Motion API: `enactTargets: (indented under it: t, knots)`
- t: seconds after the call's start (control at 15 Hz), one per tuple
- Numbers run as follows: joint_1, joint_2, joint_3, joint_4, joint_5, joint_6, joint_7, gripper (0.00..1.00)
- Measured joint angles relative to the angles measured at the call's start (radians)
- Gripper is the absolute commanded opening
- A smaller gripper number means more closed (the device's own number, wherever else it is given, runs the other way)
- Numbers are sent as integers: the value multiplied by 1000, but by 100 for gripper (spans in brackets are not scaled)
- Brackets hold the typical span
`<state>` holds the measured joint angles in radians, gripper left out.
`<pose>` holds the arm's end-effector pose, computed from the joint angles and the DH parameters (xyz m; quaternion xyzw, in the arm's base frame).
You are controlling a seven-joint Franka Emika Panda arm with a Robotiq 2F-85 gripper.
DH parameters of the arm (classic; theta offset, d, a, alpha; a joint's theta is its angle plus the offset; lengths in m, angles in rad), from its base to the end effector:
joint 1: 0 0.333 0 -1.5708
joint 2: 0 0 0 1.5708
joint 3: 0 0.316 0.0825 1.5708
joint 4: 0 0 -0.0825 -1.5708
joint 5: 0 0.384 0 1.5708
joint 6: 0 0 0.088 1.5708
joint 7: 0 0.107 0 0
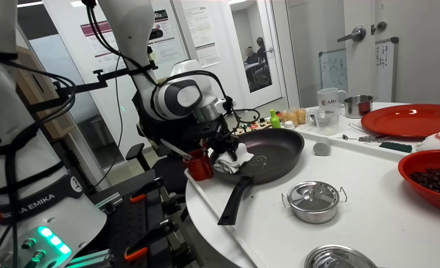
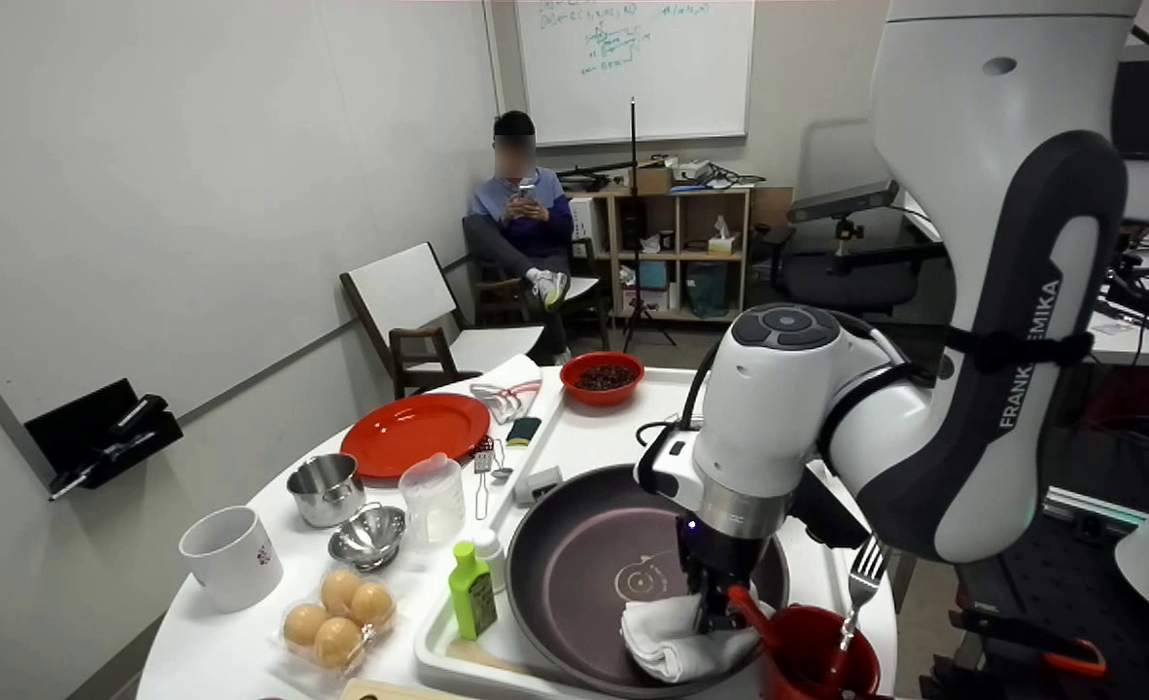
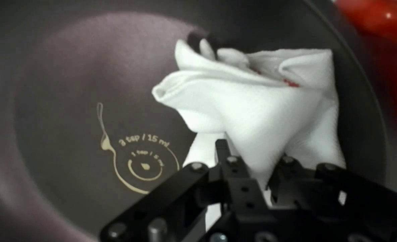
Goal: Wipe the pan with the white towel
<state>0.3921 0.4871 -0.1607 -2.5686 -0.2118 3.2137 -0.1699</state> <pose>0.4244 0.1116 0.1076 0.9460 0.3126 0.0786 0.0350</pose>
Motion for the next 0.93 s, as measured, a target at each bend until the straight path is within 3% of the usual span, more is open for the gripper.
enactTargets:
  t: [0.93]
  knots:
    - [-31, -16, -157, -26, 9, 14, -5, 8]
